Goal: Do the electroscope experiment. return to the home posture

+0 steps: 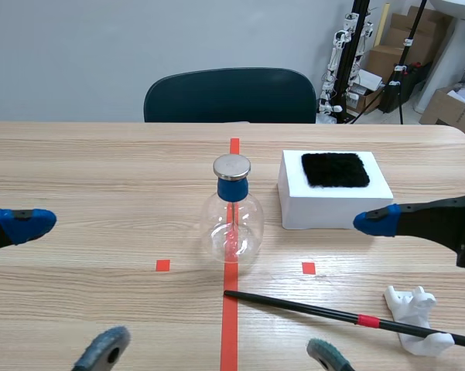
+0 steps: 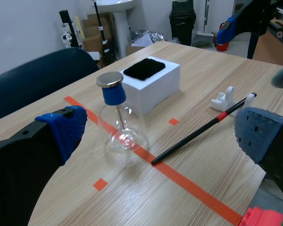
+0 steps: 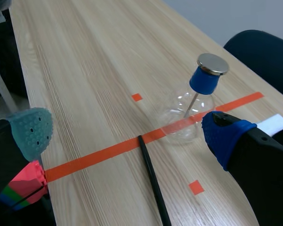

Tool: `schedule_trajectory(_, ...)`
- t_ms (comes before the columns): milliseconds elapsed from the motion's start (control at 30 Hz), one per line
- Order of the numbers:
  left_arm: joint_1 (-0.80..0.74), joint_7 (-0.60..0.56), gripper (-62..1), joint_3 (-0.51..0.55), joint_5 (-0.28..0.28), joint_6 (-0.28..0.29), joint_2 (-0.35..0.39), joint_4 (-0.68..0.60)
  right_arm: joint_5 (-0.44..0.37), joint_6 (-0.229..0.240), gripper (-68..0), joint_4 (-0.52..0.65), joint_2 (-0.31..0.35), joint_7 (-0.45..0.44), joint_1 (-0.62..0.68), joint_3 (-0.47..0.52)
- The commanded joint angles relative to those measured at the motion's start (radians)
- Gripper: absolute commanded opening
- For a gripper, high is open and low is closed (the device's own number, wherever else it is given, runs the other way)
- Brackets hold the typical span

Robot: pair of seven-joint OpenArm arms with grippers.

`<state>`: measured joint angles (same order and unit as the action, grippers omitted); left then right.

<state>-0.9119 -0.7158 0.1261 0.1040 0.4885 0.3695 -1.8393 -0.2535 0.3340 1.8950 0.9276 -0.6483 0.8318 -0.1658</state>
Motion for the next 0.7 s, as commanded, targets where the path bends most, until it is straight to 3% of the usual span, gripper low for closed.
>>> schedule_trajectory(0,-0.020,0.012,1.4,-0.024,-0.011,-0.025,0.006,-0.018,-0.071,-0.013,0.4,0.004,0.012,-0.021,0.001,0.010)
schedule_trajectory(133,-0.040,0.087,1.4,-0.090,-0.012,-0.043,0.024,-0.071,-0.114,-0.023,0.4,0.004,0.011,-0.022,0.070,0.073)
schedule_trajectory(333,-0.040,0.177,1.4,-0.208,-0.018,-0.191,0.099,-0.086,-0.114,-0.027,0.4,0.004,0.011,-0.112,0.171,0.121)
schedule_trajectory(433,-0.040,0.191,1.4,-0.254,-0.060,-0.243,0.149,-0.086,-0.116,-0.031,0.4,0.004,0.011,-0.130,0.171,0.124)
schedule_trajectory(667,-0.040,0.198,1.4,-0.281,-0.131,-0.278,0.209,-0.086,-0.122,-0.031,0.4,0.004,0.011,-0.129,0.171,0.127)
